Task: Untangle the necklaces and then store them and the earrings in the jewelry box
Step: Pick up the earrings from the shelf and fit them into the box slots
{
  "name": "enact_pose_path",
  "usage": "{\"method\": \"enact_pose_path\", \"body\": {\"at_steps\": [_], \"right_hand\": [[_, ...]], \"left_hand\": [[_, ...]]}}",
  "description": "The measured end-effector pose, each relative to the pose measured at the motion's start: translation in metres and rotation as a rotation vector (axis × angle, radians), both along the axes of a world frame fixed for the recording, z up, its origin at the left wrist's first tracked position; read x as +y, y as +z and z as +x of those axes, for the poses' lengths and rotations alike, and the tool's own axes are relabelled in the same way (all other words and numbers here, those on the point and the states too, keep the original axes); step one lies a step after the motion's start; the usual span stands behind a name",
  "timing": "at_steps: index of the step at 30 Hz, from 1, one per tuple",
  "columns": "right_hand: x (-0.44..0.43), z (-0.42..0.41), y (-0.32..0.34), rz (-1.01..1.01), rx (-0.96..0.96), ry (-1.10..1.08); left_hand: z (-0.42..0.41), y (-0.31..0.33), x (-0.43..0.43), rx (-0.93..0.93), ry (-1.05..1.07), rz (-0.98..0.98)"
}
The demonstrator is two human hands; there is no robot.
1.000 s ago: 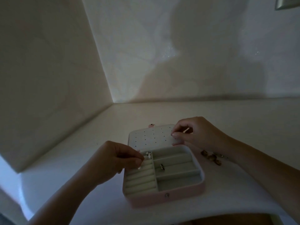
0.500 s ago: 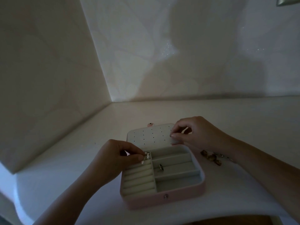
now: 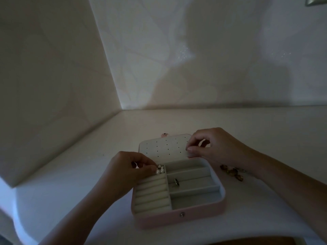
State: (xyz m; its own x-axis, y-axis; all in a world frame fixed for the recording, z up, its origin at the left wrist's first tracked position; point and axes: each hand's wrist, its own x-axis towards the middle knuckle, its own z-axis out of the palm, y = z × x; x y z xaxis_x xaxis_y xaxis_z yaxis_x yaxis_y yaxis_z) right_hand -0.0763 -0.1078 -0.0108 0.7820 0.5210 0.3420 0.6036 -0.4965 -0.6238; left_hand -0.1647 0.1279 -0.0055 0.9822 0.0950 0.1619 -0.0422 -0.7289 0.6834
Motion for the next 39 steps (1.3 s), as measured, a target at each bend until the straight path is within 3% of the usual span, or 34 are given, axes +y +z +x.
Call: {"method": "enact_pose_path", "body": {"at_steps": [16,29,39], "right_hand": [[-0.001,0.001,-0.002,-0.007,-0.010,0.021],[-0.001,0.002,-0.003,-0.003,-0.016,0.036],[-0.001,0.005,-0.004,-0.003,-0.019,0.050]], "left_hand": [[0.010,0.009,0.006,-0.052,-0.085,0.217],[0.002,0.000,0.010,-0.207,-0.265,0.218],[-0.001,-0.008,0.010,-0.381,-0.263,0.421]]}}
